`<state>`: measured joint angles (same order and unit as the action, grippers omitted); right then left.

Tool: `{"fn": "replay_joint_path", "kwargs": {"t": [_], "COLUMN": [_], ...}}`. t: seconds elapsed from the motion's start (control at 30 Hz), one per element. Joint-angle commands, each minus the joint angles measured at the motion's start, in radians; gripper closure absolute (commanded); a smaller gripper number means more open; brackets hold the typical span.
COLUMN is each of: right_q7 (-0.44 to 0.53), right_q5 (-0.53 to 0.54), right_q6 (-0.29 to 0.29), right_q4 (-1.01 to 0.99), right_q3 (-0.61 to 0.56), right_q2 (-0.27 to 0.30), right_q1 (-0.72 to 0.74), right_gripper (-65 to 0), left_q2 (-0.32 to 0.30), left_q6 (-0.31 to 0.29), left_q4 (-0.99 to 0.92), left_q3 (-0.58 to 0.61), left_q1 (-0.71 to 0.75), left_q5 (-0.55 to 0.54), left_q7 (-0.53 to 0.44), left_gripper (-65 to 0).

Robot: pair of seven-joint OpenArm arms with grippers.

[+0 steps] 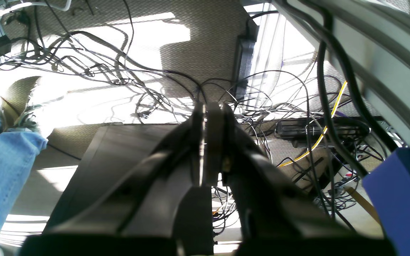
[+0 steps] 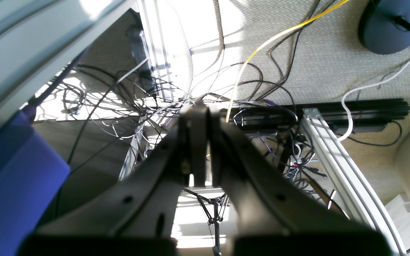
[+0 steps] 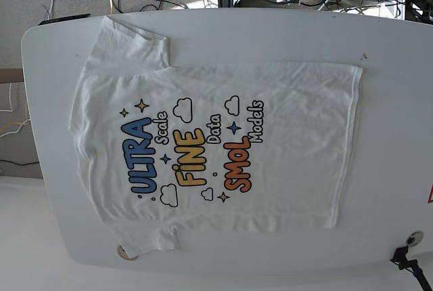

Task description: Fold the T-shirt properly

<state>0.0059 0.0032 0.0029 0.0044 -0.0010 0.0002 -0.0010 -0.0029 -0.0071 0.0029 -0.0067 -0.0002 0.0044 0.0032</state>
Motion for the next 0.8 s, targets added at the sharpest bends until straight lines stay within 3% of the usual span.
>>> {"fn": "replay_joint_path", "kwargs": {"t": [0.0,0.43,0.77], "right_q7": [0.004,0.011,0.015], "right_q5": [-0.009,-0.011,-0.014], "right_q6": [0.007,0.0,-0.004], "right_q4": [0.001,0.007,0.168], "right_q3": [0.001,0.001,-0.003], "right_q2": [-0.002,0.01,0.115], "right_q1": [0.003,-0.013,-0.17], "right_gripper": [-1.4,-1.2,-1.3], "left_q2": [-0.003,-0.006,-0.034], "left_q6": [-0.003,-0.006,-0.014], "left_q4": [0.006,0.019,0.196], "left_q3": [-0.002,0.001,0.002], "left_q1": [0.01,0.018,0.124], "left_q5": [0.006,0.01,0.002], "left_q7": [0.007,0.011,0.016], "left_gripper": [-0.1,-0.2,0.0]}}
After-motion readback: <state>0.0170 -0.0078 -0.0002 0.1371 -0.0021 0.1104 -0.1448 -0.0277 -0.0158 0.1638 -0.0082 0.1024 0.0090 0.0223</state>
